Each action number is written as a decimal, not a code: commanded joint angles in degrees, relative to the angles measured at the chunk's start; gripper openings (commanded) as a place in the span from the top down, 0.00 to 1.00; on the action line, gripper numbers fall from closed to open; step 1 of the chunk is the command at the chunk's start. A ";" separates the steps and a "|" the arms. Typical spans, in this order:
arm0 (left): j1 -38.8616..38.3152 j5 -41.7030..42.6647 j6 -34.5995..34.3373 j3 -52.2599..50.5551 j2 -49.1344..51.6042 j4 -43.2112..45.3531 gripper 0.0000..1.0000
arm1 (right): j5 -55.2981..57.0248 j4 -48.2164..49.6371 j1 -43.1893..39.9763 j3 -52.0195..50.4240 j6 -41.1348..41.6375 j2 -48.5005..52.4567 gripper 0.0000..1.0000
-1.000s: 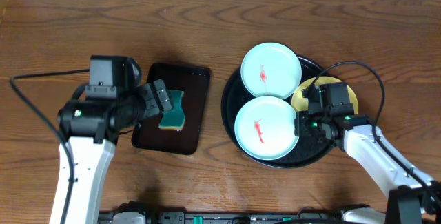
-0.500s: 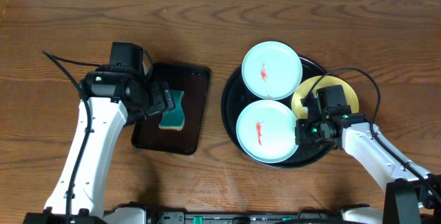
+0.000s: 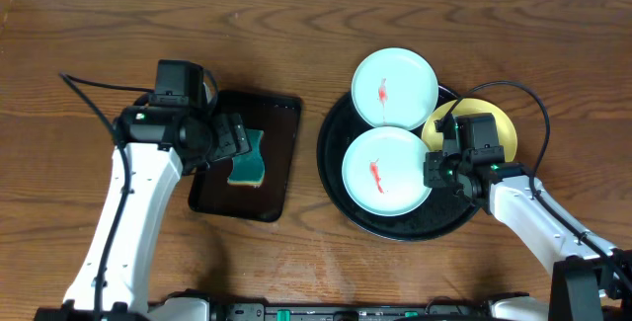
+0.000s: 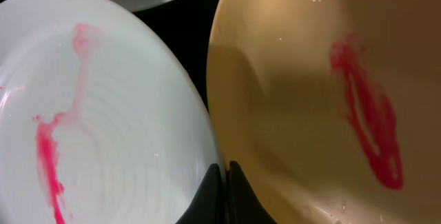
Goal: Clean dirty plates on tray and stack at the side
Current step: 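Grasp the green sponge with the left gripper, then carry the sponge with the left gripper onto the front pale green plate, then scrub the front pale green plate with the sponge in the left gripper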
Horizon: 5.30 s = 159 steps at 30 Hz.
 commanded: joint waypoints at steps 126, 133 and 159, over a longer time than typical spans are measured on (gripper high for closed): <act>-44.24 19.43 -13.14 16.24 46.05 34.42 0.84 | -1.86 -3.56 0.13 -0.26 -0.96 0.13 0.99; -43.91 18.05 -12.20 16.24 46.05 34.16 0.92 | -1.86 -4.00 0.13 -0.26 -1.14 0.13 0.99; -39.95 5.07 -17.18 18.93 41.27 13.64 0.92 | -0.28 -4.42 0.13 -0.26 -1.14 0.13 0.99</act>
